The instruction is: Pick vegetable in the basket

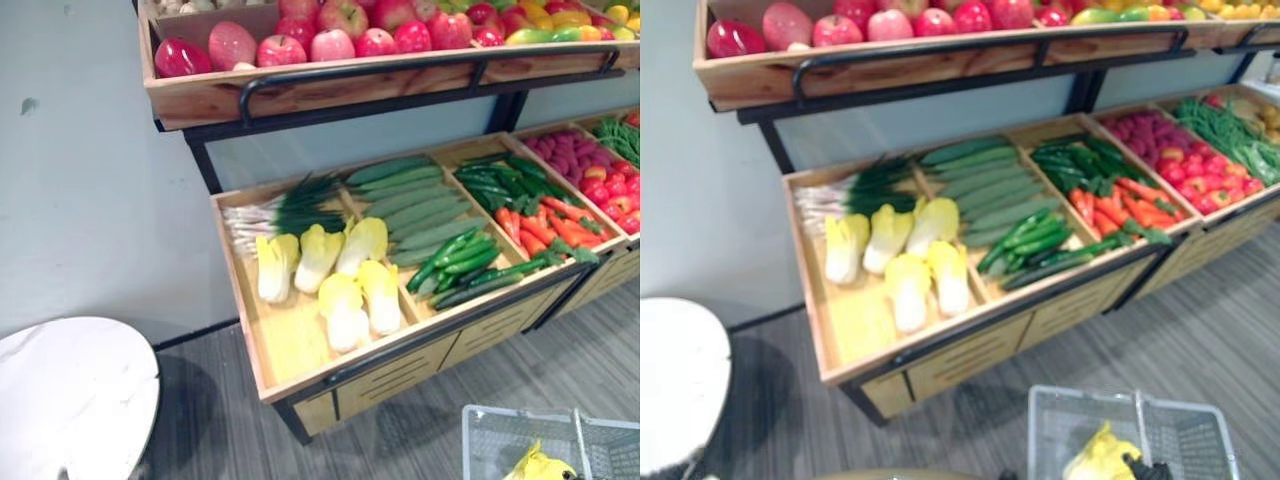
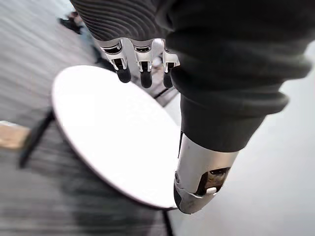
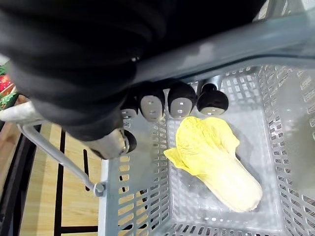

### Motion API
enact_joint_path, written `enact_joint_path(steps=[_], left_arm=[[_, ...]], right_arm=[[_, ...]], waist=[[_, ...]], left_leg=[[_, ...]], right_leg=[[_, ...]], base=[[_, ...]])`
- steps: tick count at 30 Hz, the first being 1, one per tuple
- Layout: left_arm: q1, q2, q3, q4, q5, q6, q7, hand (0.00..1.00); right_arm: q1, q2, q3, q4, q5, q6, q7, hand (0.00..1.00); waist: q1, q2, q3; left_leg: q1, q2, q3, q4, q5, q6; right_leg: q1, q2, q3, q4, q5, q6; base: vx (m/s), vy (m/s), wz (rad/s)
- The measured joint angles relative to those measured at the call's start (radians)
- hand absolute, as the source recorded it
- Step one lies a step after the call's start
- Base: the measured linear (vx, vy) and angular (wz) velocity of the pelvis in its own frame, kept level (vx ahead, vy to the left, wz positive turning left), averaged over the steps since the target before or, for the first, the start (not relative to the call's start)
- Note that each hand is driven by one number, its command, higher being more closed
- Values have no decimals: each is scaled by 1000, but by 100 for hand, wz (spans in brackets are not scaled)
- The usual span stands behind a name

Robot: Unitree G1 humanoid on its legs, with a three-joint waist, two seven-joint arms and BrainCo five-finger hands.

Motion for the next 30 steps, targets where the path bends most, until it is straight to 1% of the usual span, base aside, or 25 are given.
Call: enact_joint_path(steps=[1,2,5,7,9,10,11,12,16,17,18,19,21,23,24,25,26,27,28,29,30], left_arm=[[0,1,-2,113,-4,6,-19,0],[0,2,-2,153,-4,14,-36,0],[-5,7,-9,321,-6,49,-146,0],[-4,8,-32,340,-6,64,-198,0],[-10,22,-103,353,-5,64,-262,0],[-13,29,-127,357,-4,63,-273,0],[-19,43,-174,360,-1,63,-305,0],[-33,52,-215,360,4,60,-321,0],[-49,53,-308,361,4,51,-346,0],[-48,52,-339,367,4,45,-352,0],[-48,53,-369,367,4,40,-362,0],[-48,53,-382,367,4,39,-366,0],[-47,54,-416,367,5,34,-377,0],[-63,60,-459,368,13,34,-382,0],[-78,74,-474,368,18,34,-379,0],[-86,88,-491,368,25,33,-379,0],[-93,107,-508,368,43,34,-376,0],[-117,129,-530,368,48,35,-372,0],[-123,128,-533,366,49,35,-366,0],[-127,122,-534,364,50,33,-361,0],[-151,123,-537,355,54,31,-359,0]], right_arm=[[-6,1,0,8,0,1,-7,100],[-10,1,0,13,0,1,-9,100],[-44,-13,-1,72,0,2,-14,100],[-55,-19,0,86,-1,12,-13,100],[-71,-25,2,96,-25,20,-13,100],[-77,-27,3,104,-33,21,-13,100],[-84,-30,9,114,-38,23,-12,100],[-85,-30,17,115,-39,23,-11,100],[-81,-29,42,119,-63,26,-11,100],[-79,-29,41,119,-71,34,-11,100],[-76,-29,41,119,-72,37,-11,100],[-76,-29,41,119,-72,39,-12,100],[-71,-29,40,119,-71,40,-12,100],[-77,-27,36,110,-71,40,-12,100],[-89,-19,37,87,-71,41,-14,100],[-94,-12,38,72,-71,41,-17,100],[-107,2,45,47,-72,41,-19,100],[-123,16,72,7,-71,41,-24,100],[-155,20,124,-24,-70,41,-30,100],[-180,21,151,-41,-70,41,-34,100],[-200,18,174,-59,-70,40,-37,100]], waist=[[-1,0,0],[-2,0,0],[-14,0,1],[-18,-1,2],[-21,0,2],[-22,1,3],[-23,2,2],[-24,3,3],[-27,7,6],[-27,7,7],[-27,3,10],[-27,2,15],[-29,2,19],[-34,4,52],[-33,2,59],[-32,-4,64],[-34,-12,81],[-40,-21,114],[-35,0,128],[-24,20,150],[-29,18,185]], left_leg=[[6,0,1,0,0,0],[12,0,2,-2,0,0],[25,0,4,-4,4,-6],[35,0,5,-5,3,-7],[41,1,16,-4,0,-10],[44,1,24,-4,-1,-11],[52,2,28,-4,-4,-12],[56,1,29,-3,-7,-11],[80,3,44,-3,-15,-12],[86,4,56,4,-24,-12],[81,5,59,39,-48,-18],[76,7,61,65,-64,-17],[48,20,65,161,-115,-12],[5,45,84,309,-191,-7],[-42,60,106,375,-226,0],[-61,62,123,398,-239,3],[-76,69,153,424,-255,8],[-89,77,205,458,-271,24],[-94,108,277,448,-261,54],[-90,136,335,438,-259,66],[-69,141,379,416,-251,88]], right_leg=[[-1,0,0,0,0,0],[0,1,2,0,0,0],[12,2,4,0,4,2],[18,3,7,0,4,3],[17,4,21,1,3,3],[16,4,26,2,3,3],[19,5,32,3,3,3],[22,5,34,5,1,2],[18,4,52,38,-18,6],[17,4,61,45,-23,6],[15,1,69,57,-33,9],[16,0,75,64,-38,10],[14,-2,86,89,-52,17],[-12,1,121,147,-66,22],[-54,0,153,169,-59,34],[-78,2,176,172,-49,49],[-101,6,212,170,-28,79],[-131,15,245,153,45,96],[-154,37,249,63,213,133],[-174,46,198,95,228,117],[-218,21,14,336,66,-53]], base=[[51,0,-2],[78,2,-4],[74,3,-3],[48,2,-5],[34,0,-16],[20,-2,-22],[6,-5,-15],[2,-6,-11],[-10,-4,-13],[-13,4,-18],[-14,8,-19],[-14,10,-16],[-11,14,-15],[-53,60,-39],[-93,97,-64],[-101,108,-78],[-147,124,-101],[-259,196,-154],[-282,168,-165],[-312,171,-165],[-210,109,-114]])
